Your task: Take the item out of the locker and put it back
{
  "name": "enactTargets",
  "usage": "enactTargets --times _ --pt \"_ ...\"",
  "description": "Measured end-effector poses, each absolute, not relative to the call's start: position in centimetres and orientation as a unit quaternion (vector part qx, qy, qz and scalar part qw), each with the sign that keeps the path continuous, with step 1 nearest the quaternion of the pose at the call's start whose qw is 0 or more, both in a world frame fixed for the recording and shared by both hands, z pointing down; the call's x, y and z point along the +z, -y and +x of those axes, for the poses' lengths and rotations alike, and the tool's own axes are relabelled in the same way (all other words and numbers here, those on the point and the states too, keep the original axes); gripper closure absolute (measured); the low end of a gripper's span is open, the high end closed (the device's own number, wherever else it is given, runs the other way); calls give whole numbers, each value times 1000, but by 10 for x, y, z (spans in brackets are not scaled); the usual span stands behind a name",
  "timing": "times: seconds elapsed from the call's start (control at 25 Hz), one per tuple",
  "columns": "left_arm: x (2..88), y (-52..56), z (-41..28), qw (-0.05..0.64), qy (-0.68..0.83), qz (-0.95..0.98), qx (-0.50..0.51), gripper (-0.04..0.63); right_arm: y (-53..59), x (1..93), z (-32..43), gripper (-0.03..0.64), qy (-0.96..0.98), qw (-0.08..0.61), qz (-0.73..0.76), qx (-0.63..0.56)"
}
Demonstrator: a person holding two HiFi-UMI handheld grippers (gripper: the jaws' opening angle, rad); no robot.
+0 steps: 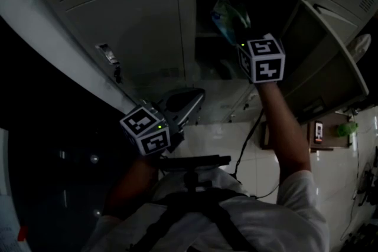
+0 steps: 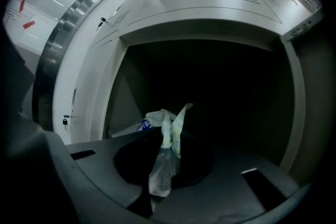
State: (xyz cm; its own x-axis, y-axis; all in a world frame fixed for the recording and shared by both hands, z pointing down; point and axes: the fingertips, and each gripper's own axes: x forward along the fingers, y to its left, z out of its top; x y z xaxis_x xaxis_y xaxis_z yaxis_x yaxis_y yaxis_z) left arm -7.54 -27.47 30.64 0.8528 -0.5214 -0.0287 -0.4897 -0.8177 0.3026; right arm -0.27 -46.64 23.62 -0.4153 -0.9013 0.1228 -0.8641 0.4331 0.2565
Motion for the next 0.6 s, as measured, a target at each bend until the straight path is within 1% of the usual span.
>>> enactTargets --times 0.6 --pt "296 297 -71 139 268 952 -52 592 555 244 -19 597 816 183 545 -67"
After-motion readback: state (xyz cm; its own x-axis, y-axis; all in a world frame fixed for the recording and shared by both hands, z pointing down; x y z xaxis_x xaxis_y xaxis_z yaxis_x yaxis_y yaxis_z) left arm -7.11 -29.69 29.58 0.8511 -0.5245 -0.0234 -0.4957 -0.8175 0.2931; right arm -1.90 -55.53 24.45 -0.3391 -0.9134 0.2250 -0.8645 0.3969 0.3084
